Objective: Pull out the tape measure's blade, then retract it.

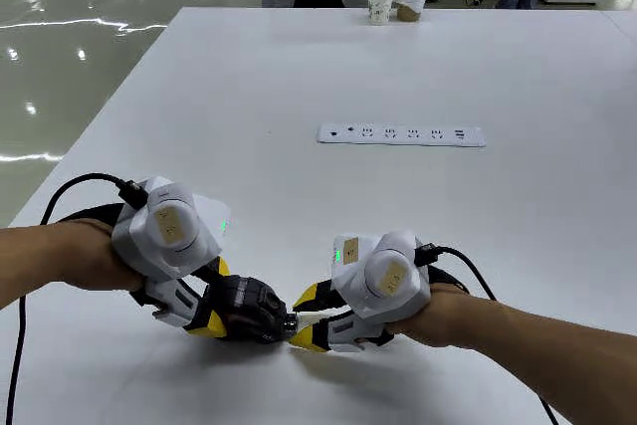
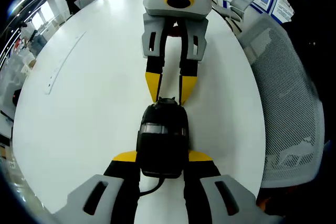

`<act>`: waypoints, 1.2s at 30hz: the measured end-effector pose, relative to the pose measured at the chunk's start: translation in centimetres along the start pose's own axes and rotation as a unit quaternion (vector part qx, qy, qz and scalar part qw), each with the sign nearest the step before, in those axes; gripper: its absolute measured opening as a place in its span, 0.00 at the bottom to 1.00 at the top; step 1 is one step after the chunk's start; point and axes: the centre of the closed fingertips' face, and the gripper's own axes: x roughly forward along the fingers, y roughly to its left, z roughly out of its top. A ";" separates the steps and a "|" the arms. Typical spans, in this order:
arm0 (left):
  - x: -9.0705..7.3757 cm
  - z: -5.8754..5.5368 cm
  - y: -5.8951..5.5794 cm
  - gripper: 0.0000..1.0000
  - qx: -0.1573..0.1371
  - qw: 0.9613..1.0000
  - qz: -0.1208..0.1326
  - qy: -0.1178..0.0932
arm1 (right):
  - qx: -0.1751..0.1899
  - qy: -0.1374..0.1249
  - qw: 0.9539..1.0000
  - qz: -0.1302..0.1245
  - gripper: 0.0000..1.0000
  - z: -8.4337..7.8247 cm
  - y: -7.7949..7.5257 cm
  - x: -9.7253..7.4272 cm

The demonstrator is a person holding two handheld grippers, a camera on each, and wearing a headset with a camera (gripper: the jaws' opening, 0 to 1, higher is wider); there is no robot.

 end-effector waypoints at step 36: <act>-0.1 0.0 -0.2 0.25 -0.016 1.000 -0.008 0.015 | -0.014 0.024 1.000 -0.007 0.08 -1.0 -0.4 -0.6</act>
